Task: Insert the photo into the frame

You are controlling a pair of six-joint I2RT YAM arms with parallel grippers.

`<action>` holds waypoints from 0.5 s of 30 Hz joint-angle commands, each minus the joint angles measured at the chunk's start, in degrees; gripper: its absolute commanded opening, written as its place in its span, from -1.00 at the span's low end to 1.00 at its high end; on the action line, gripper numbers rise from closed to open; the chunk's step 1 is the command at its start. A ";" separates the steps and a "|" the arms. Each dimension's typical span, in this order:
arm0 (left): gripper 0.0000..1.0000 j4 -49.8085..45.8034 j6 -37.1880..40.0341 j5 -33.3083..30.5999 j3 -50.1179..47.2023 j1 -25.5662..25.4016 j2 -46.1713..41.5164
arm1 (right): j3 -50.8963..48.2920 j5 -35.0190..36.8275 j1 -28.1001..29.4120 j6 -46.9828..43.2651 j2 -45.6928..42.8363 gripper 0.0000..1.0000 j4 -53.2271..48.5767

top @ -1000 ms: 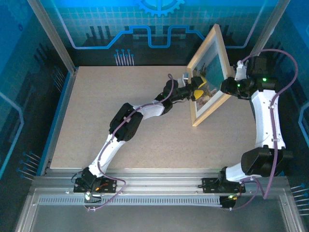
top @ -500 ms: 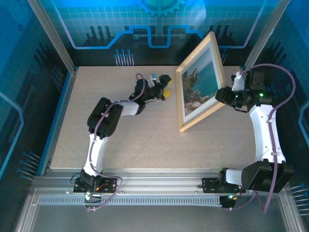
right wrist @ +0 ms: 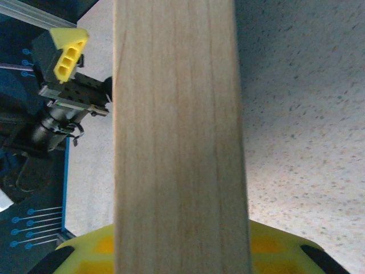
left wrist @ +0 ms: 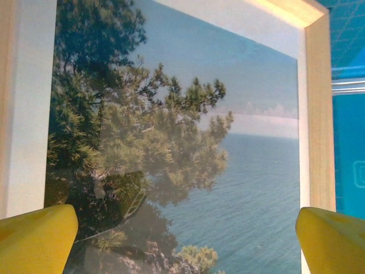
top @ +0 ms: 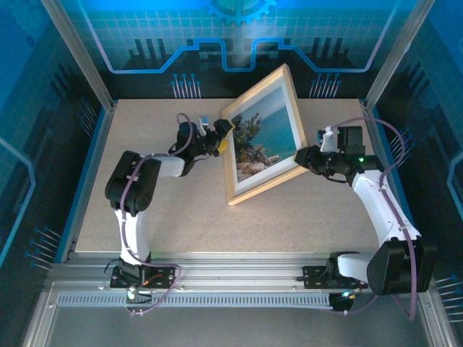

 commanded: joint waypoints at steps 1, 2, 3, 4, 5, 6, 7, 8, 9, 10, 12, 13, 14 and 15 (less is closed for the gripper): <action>0.98 -8.50 10.36 -0.73 -1.93 2.59 -6.76 | -5.50 6.67 2.66 1.53 -0.31 -1.00 2.19; 0.97 -10.22 11.80 -1.05 -2.49 3.25 -7.90 | -6.69 7.10 3.40 2.93 -0.58 -1.00 3.92; 0.98 -12.12 13.15 -1.42 -2.88 3.91 -8.90 | -8.47 7.79 4.27 4.20 -0.59 -1.00 5.32; 0.98 -13.36 14.02 -1.70 -3.30 4.51 -9.66 | -9.42 8.61 5.07 5.34 -0.55 -1.00 6.28; 0.98 -14.31 15.12 -1.80 -3.88 5.15 -10.51 | -10.35 9.24 6.05 6.50 -0.31 -0.99 7.72; 0.98 -15.10 15.85 -2.09 -4.41 5.58 -11.12 | -11.20 9.35 6.75 7.20 0.12 -0.98 9.11; 0.98 -16.03 16.50 -2.28 -4.87 6.04 -11.70 | -11.70 9.39 7.54 7.77 1.08 -0.97 9.88; 0.98 -16.93 17.24 -2.44 -5.23 6.47 -12.07 | -11.89 9.44 8.21 7.97 2.19 -0.97 10.25; 0.98 -17.79 17.78 -2.47 -5.36 6.66 -12.28 | -12.01 9.35 8.64 7.88 3.26 -0.97 10.56; 0.98 -19.00 18.66 -2.76 -5.34 6.80 -12.40 | -12.12 9.21 9.00 7.83 4.24 -0.97 10.88; 0.98 -21.91 20.52 -3.75 -5.05 6.85 -12.53 | -12.54 9.26 9.40 7.79 6.03 -0.96 11.82; 0.98 -23.30 21.42 -4.50 -5.02 6.81 -12.77 | -12.87 9.14 9.54 7.94 6.85 -0.96 12.43; 0.98 -24.32 22.18 -5.25 -5.11 6.84 -13.05 | -13.29 9.21 9.64 8.14 7.55 -0.95 13.07; 0.98 -25.12 22.87 -6.06 -5.27 6.81 -13.29 | -13.67 9.47 9.91 8.23 7.92 -0.96 13.51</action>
